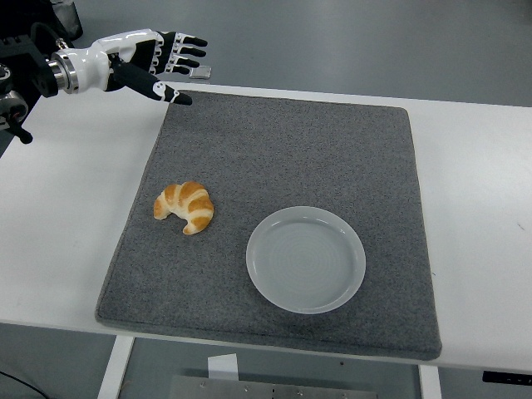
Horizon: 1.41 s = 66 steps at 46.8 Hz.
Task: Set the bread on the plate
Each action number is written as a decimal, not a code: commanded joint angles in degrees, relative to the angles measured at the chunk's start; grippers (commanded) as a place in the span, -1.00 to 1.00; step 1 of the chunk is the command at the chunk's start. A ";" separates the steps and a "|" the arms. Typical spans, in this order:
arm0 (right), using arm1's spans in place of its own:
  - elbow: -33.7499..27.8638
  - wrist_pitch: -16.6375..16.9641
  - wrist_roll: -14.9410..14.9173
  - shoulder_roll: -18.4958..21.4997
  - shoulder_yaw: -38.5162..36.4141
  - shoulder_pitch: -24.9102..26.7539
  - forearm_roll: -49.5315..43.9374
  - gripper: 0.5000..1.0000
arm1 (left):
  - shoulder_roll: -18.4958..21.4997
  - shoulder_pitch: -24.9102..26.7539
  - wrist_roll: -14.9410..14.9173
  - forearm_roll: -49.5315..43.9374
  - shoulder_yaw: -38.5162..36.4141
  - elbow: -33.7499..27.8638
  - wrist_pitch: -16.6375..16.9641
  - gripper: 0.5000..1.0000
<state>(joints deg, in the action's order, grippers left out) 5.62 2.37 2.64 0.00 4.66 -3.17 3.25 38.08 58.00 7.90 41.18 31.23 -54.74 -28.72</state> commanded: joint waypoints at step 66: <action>0.00 0.00 -0.01 0.00 0.00 0.00 0.00 0.81 | 3.85 -15.46 20.93 42.22 -3.98 -10.13 22.47 0.99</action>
<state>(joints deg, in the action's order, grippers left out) 5.63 2.37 2.63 0.00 4.66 -3.16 3.25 42.25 42.75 28.74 82.83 28.15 -64.88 -8.36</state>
